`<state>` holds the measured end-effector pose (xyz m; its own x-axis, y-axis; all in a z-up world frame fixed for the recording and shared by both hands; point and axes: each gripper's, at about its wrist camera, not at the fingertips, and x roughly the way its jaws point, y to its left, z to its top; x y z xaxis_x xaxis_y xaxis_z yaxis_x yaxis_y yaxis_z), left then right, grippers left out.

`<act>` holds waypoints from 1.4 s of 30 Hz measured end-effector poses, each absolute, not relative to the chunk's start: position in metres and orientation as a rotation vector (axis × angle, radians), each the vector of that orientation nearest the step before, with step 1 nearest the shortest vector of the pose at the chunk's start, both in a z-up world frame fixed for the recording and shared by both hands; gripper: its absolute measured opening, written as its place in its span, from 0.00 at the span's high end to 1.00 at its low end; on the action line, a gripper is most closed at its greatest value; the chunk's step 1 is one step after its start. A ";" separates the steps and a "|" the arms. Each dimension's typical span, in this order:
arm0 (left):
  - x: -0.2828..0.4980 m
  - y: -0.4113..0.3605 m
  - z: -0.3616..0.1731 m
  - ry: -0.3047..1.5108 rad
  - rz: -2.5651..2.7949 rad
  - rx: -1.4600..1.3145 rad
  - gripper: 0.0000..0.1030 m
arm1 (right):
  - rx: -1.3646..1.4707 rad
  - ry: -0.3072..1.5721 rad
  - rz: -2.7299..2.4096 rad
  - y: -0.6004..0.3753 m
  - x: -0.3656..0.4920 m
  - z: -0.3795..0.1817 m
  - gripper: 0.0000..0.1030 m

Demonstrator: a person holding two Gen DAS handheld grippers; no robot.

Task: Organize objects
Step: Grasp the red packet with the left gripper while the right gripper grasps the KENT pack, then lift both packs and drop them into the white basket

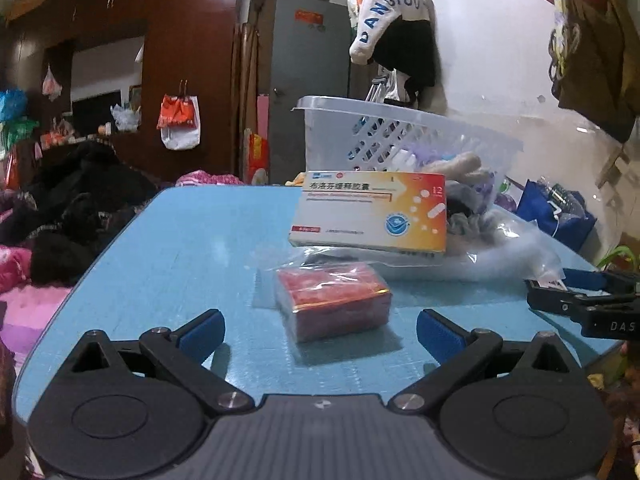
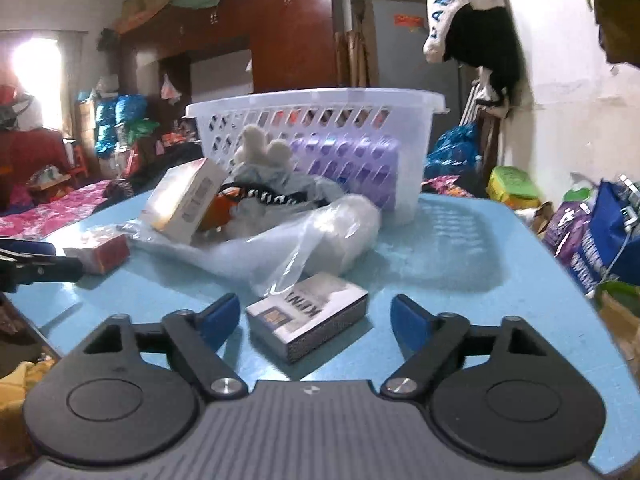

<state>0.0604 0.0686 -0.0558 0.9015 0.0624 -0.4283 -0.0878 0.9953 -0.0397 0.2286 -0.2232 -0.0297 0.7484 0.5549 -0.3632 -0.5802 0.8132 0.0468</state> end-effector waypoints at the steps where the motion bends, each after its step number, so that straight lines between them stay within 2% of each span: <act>1: 0.062 0.066 -0.057 0.440 0.084 -0.048 0.00 | -0.076 0.374 0.623 -0.223 0.229 -0.029 0.19; 4: 0.066 0.061 -0.060 0.443 0.085 -0.040 0.00 | -0.084 0.367 0.624 -0.222 0.224 -0.034 0.19; 6: 0.069 0.059 -0.062 0.437 0.116 -0.021 0.01 | -0.089 0.359 0.623 -0.222 0.222 -0.036 0.24; 12: 0.068 0.060 -0.063 0.419 0.134 -0.013 0.20 | -0.097 0.345 0.644 -0.223 0.220 -0.035 0.29; 14: 0.068 0.058 -0.064 0.413 0.139 0.002 0.32 | -0.103 0.342 0.648 -0.222 0.220 -0.035 0.29; 16: 0.067 0.058 -0.063 0.405 0.140 0.005 0.37 | -0.106 0.338 0.655 -0.223 0.220 -0.035 0.31; 17: 0.067 0.059 -0.063 0.403 0.137 0.003 0.37 | -0.103 0.338 0.658 -0.224 0.219 -0.035 0.33; 42: 0.048 0.050 -0.044 0.261 0.063 0.004 0.38 | -0.077 0.240 0.617 -0.258 0.211 -0.003 0.34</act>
